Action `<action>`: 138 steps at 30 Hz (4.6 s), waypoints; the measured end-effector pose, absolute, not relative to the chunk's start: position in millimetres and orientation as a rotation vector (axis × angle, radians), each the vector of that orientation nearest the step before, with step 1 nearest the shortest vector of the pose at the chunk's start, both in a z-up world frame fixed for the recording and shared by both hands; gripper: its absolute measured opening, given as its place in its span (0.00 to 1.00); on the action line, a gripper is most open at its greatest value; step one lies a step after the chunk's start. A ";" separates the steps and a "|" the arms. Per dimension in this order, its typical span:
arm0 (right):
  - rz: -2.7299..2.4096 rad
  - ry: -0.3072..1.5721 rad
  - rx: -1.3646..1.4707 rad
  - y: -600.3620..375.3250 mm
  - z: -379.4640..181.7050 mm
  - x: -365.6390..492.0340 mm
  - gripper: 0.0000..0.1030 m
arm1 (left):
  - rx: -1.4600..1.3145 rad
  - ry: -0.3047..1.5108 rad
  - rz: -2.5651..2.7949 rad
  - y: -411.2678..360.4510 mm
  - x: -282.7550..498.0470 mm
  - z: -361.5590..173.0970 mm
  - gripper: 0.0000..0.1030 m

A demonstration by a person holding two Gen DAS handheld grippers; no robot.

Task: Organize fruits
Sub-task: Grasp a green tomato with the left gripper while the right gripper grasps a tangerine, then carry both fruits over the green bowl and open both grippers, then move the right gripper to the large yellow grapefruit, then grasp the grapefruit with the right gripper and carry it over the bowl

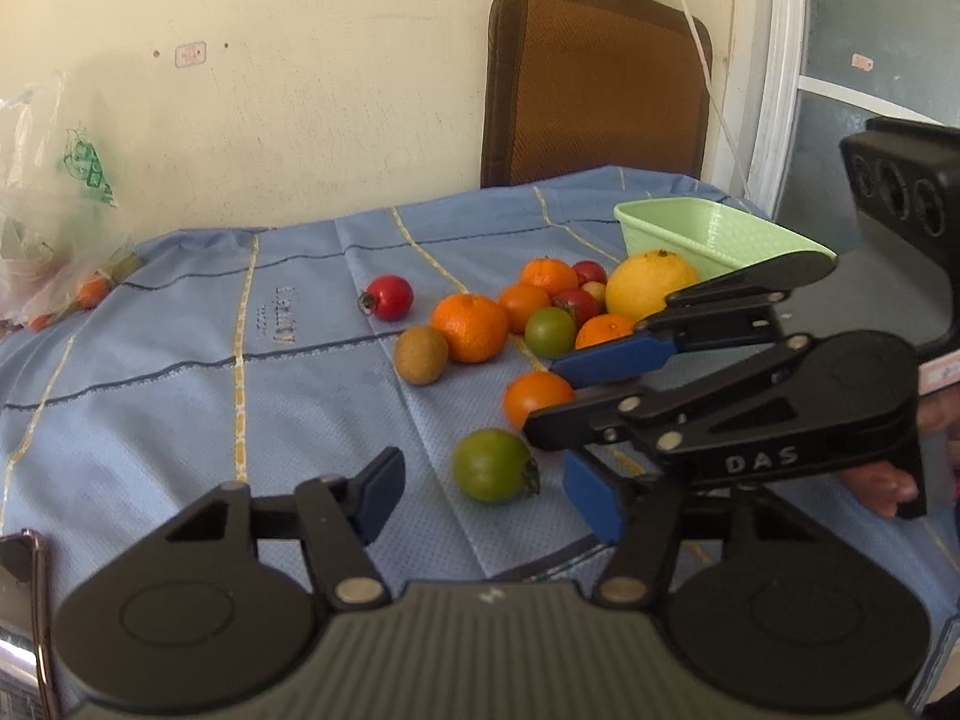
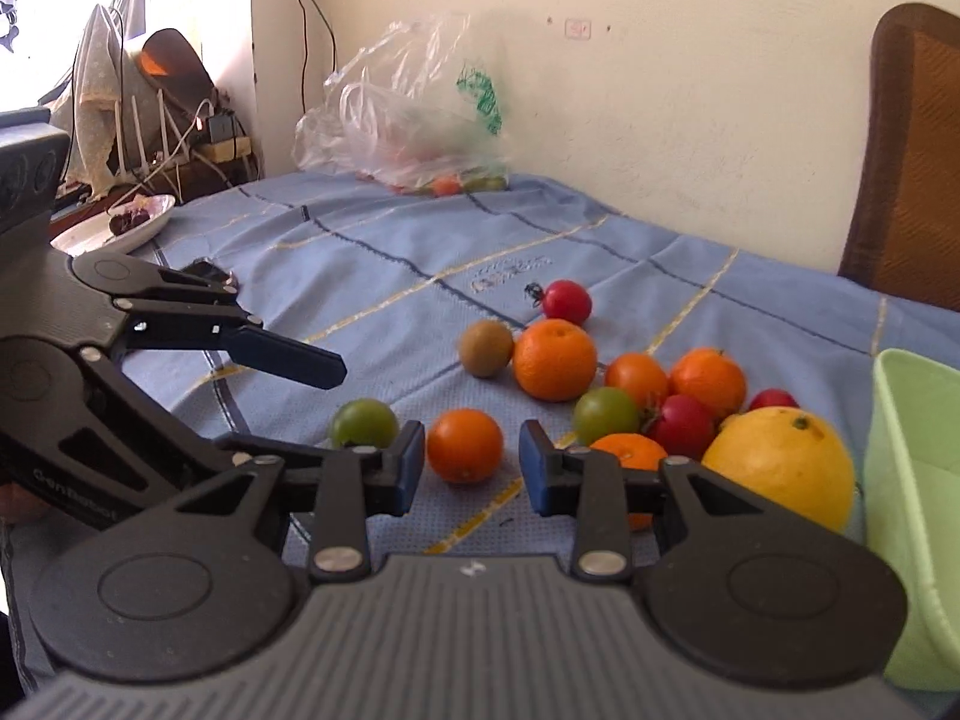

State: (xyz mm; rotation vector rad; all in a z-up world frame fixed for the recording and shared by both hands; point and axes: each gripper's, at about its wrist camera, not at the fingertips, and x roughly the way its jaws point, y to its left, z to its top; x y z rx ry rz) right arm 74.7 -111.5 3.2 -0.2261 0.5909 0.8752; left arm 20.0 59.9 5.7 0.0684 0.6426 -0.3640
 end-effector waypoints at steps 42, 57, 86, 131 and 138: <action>0.239 0.330 -0.026 -294.0 11.9 61.7 0.31 | 0.118 0.647 -0.601 -150.2 123.0 30.9 0.32; 0.223 0.281 0.072 -303.4 26.9 52.9 0.31 | -0.094 0.495 -0.441 -30.1 79.5 80.4 0.53; 0.476 0.394 -0.485 -150.4 17.4 78.0 0.61 | -0.149 0.605 -0.406 43.0 34.0 20.4 0.64; 0.346 0.288 -0.132 -250.3 47.0 84.6 0.63 | -0.061 0.626 -0.688 -140.3 126.9 54.7 0.85; 0.307 0.391 -0.062 -267.9 33.0 110.8 0.64 | -0.025 0.619 -0.620 -158.0 138.3 40.9 0.93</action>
